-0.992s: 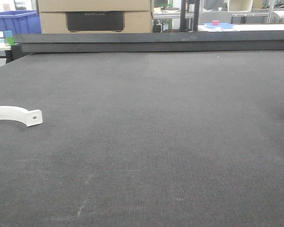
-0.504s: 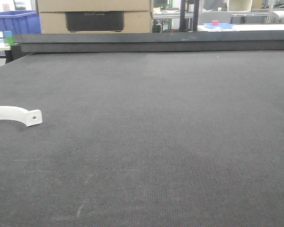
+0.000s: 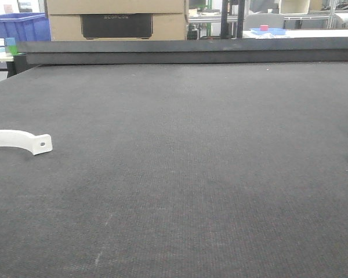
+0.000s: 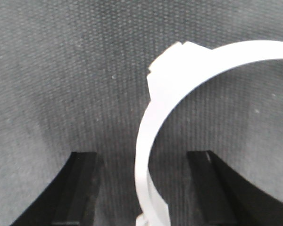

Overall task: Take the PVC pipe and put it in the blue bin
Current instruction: 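Close left and right grippers on the white curved pipe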

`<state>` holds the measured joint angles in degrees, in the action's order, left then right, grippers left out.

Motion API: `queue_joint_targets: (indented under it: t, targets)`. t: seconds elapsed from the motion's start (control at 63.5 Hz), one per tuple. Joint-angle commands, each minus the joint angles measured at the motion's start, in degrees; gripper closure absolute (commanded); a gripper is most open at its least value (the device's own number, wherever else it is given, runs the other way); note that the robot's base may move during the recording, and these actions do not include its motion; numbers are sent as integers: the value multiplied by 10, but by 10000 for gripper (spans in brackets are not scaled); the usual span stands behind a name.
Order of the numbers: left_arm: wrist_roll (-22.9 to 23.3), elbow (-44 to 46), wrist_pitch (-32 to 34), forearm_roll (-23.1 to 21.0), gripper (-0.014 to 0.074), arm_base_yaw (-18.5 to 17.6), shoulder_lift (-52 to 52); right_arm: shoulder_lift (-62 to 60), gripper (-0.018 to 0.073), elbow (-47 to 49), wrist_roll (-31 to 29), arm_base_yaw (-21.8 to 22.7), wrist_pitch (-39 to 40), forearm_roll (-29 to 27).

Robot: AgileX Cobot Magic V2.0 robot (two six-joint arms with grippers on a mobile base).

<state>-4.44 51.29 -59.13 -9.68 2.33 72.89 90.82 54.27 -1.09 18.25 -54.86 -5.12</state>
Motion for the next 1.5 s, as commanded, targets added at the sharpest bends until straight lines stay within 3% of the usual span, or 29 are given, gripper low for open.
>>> queue_joint_targets:
  t: [0.0,0.315,0.425,0.536,0.709,0.851,0.992,1.071,1.181,1.339,1.481]
  targets:
    - [0,6,-3,-6,707,-2,-1,6,272,11,-5,4,7,0]
    - [0,6,-3,-6,707,-2,-1,43,305,36,-9,4,-10,0]
    - [0,6,3,-6,707,-2,-1,43,477,47,-9,4,-14,0]
    - [0,6,27,-6,707,-2,-1,43,727,60,-9,4,-23,0]
    - [15,20,26,15,707,3,0,31,721,65,-9,4,-58,0]
    - [19,38,-3,19,707,42,0,-10,721,65,-9,4,-86,-1]
    - [16,38,30,50,707,82,11,-60,721,65,-9,4,-100,-17]
    - [4,42,42,74,700,88,25,-85,721,65,-9,4,-102,-41]
    - [-55,61,45,77,604,79,61,-107,721,65,-29,4,-98,-62]
    - [-58,87,76,100,392,65,115,-109,721,65,-29,4,-97,-62]
    - [-58,101,79,102,297,65,166,-109,721,65,-29,4,-97,-62]
